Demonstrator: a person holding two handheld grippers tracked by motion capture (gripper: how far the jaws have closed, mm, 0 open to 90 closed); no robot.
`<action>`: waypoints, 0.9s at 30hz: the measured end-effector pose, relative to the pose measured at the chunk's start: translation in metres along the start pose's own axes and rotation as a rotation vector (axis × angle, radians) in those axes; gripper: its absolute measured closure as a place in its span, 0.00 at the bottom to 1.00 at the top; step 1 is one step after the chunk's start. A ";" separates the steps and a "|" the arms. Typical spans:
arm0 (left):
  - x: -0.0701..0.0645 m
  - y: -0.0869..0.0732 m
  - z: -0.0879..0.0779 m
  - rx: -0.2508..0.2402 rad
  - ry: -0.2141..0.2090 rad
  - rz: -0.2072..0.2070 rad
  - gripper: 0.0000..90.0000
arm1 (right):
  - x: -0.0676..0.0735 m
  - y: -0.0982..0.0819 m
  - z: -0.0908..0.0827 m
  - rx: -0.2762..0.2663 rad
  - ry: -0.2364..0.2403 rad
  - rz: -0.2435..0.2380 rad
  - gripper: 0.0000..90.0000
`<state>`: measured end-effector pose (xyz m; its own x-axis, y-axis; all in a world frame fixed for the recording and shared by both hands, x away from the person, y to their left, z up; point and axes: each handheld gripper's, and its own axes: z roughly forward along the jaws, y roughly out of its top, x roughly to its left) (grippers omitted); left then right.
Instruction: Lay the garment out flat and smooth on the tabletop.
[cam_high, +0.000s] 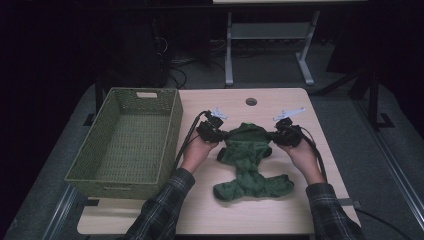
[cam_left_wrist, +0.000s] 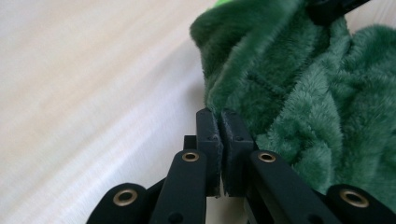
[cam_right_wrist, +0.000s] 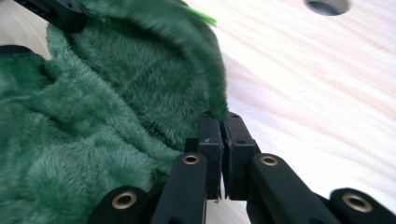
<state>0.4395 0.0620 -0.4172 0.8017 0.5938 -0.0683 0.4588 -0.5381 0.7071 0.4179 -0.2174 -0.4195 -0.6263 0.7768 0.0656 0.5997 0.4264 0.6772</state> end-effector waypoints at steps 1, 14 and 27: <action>0.000 0.001 0.000 -0.016 0.009 -0.009 0.97 | -0.004 0.001 -0.004 -0.015 -0.009 -0.009 0.97; 0.015 -0.014 0.049 0.029 0.052 -0.063 0.98 | -0.032 -0.019 0.024 0.068 -0.020 0.062 0.98; 0.017 -0.006 0.035 0.000 0.035 -0.073 0.79 | -0.030 -0.015 0.020 0.060 -0.026 0.057 0.79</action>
<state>0.4642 0.0540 -0.4474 0.7521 0.6521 -0.0950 0.5157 -0.4927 0.7009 0.4373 -0.2381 -0.4463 -0.5777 0.8120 0.0831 0.6631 0.4076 0.6278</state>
